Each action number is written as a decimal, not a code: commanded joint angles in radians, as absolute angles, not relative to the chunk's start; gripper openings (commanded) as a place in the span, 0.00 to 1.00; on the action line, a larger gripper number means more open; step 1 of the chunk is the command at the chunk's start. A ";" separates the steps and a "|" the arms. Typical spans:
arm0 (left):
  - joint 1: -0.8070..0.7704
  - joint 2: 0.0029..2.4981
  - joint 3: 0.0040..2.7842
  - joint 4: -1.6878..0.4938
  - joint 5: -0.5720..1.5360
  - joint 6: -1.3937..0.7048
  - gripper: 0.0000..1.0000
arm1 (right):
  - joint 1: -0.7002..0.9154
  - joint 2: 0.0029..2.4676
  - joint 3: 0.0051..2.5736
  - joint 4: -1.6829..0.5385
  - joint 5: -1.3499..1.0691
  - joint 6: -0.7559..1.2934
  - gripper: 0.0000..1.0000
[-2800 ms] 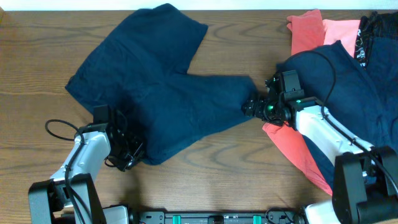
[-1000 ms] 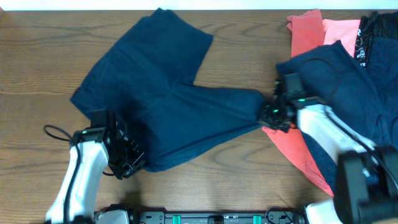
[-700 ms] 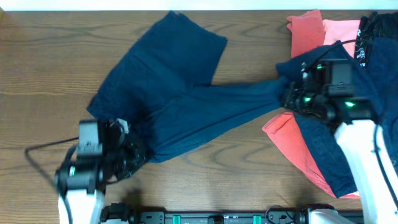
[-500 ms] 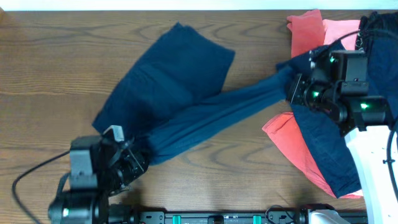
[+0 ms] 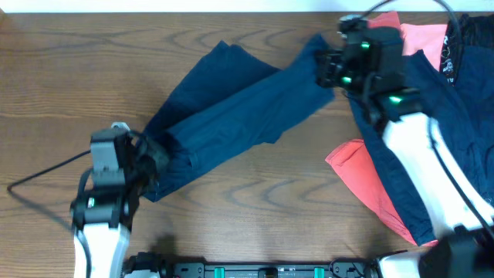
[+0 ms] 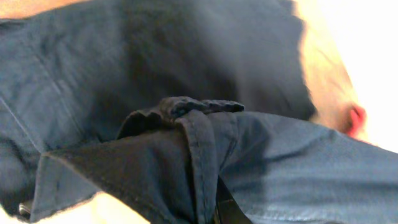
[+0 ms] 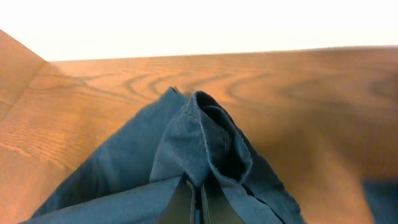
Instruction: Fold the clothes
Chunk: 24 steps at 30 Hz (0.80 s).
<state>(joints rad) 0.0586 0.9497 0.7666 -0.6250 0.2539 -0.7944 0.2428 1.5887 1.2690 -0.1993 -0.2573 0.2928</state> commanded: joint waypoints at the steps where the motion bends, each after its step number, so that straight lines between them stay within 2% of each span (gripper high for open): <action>1: 0.125 1.057 0.772 -0.577 0.133 -0.879 0.07 | 0.265 1.678 1.296 -0.091 -0.162 0.273 0.01; 7: 0.216 1.209 0.772 -0.485 0.133 -0.984 0.08 | 0.318 1.851 1.296 0.157 -0.162 0.277 0.01; 8: 0.224 1.230 0.772 -0.480 0.134 -0.999 0.17 | 0.330 1.885 1.296 0.200 -0.162 0.278 0.01; 9: 0.226 1.248 0.772 -0.477 0.134 -1.015 0.34 | 0.338 1.906 1.296 0.226 -0.162 0.284 0.01; 10: 0.226 1.267 0.772 -0.472 0.134 -1.020 0.47 | 0.350 1.934 1.296 0.258 -0.162 0.284 0.06; 11: 0.226 1.283 0.772 -0.472 0.134 -1.020 0.56 | 0.362 1.962 1.296 0.284 -0.162 0.284 0.23; 12: 0.226 1.295 0.772 -0.472 0.134 -1.019 0.63 | 0.372 1.985 1.296 0.298 -0.162 0.284 0.45; 13: 0.226 1.305 0.772 -0.473 0.134 -1.019 0.66 | 0.380 2.001 1.296 0.297 -0.162 0.284 0.70; 14: 0.226 1.309 0.772 -0.473 0.135 -1.019 0.68 | 0.387 2.013 1.296 0.286 -0.163 0.283 0.81; 16: 0.231 1.309 0.772 -0.473 0.138 -1.019 0.73 | 0.392 2.016 1.296 0.237 -0.162 0.270 0.98; 22: 0.304 1.292 0.772 -0.573 0.138 -1.015 0.81 | 0.378 1.974 1.296 0.046 -0.161 0.204 0.99; 24: 0.331 1.294 0.767 -0.643 0.136 -1.011 0.93 | 0.369 1.953 1.296 -0.037 -0.161 0.204 0.99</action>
<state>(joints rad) 0.2958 1.3010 0.7677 -0.5964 0.1547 -1.0100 0.3820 2.0087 1.2812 0.0090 -0.1745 0.2359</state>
